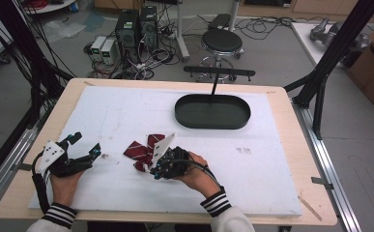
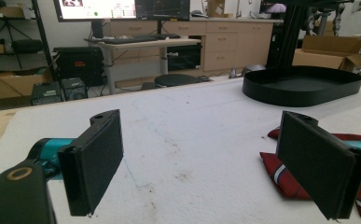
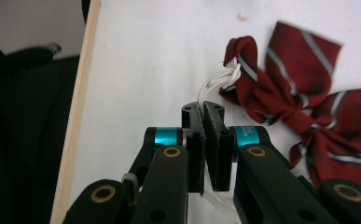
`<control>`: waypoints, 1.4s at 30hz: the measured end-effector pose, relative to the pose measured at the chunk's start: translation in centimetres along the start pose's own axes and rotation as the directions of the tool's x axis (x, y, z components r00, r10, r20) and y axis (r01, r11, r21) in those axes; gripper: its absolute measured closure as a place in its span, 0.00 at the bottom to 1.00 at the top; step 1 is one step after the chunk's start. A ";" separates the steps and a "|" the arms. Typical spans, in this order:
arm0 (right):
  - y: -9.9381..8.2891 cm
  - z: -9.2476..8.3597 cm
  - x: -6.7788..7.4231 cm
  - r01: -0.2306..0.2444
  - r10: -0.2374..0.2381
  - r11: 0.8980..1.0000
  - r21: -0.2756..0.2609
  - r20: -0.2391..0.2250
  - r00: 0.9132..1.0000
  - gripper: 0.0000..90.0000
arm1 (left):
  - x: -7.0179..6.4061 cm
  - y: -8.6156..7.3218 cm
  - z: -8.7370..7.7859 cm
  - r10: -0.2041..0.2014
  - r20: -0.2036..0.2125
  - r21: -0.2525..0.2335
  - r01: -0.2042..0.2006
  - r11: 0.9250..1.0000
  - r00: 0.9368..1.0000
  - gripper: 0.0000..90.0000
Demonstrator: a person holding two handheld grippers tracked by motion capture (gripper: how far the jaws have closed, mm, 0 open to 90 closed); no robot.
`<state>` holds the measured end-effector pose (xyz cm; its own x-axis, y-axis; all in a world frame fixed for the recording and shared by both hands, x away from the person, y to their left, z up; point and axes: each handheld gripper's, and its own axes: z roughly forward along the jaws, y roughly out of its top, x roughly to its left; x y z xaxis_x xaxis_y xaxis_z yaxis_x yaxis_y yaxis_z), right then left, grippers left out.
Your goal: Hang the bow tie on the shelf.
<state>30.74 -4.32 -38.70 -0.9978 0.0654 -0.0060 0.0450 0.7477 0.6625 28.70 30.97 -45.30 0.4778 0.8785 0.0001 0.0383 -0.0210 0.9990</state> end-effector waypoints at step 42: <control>0.2 -11.3 -3.6 0.003 0.158 0.901 -0.433 0.336 0.929 0.97 | 0.0 0.0 0.0 -0.010 -0.001 -0.004 0.010 1.000 1.000 0.17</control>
<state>33.81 -11.85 -30.08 -0.9034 0.4008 -0.1524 0.0166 0.3878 0.9216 28.74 30.96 -45.31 0.4762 0.8793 -0.0096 0.0395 -0.0105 0.9992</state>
